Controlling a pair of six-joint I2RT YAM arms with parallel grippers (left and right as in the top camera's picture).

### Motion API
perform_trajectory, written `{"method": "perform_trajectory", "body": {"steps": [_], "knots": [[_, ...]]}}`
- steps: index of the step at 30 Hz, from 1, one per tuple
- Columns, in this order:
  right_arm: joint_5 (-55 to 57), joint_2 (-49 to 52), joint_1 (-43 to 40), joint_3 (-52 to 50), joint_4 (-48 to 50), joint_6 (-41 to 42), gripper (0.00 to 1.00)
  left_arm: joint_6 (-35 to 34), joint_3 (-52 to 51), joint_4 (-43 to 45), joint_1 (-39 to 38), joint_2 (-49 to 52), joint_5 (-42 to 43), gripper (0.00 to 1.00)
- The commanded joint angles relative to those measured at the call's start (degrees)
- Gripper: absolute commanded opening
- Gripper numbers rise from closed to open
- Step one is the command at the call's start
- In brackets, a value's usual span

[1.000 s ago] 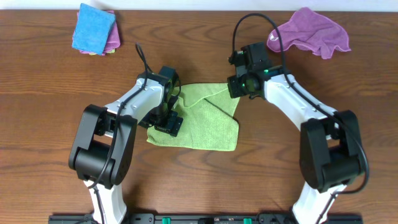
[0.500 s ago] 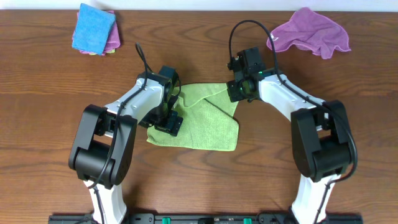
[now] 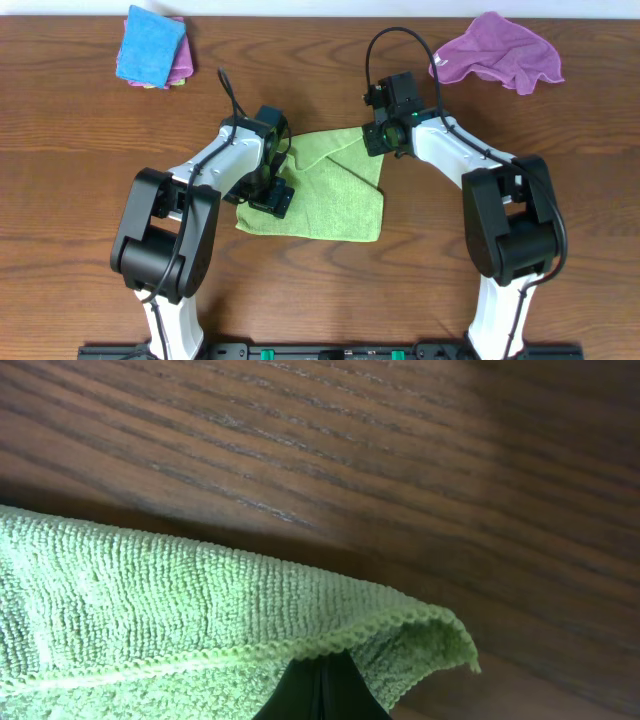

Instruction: Fold the cloth

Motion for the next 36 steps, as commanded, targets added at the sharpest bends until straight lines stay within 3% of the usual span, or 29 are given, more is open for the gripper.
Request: {"method": "perform_trajectory", "body": {"steps": [1, 17, 29, 36], "knots": [[4.8, 4.3, -1.7, -1.4, -0.5, 0.7, 0.01, -1.1, -0.5, 0.4, 0.1, 1.0, -4.0, 0.95], [5.1, 4.3, -6.7, 2.9, 0.2, 2.3, 0.01, -6.6, -0.5, -4.0, 0.1, 1.0, -18.4, 0.95], [6.1, 4.3, -7.4, 8.8, -1.8, 0.6, 0.01, -8.2, -0.3, -4.5, 0.1, 0.9, -19.2, 0.95], [6.1, 4.3, -7.0, 20.8, -12.0, 0.5, 0.01, -8.3, 1.8, -4.8, 0.1, -2.5, -19.1, 0.95]]}}
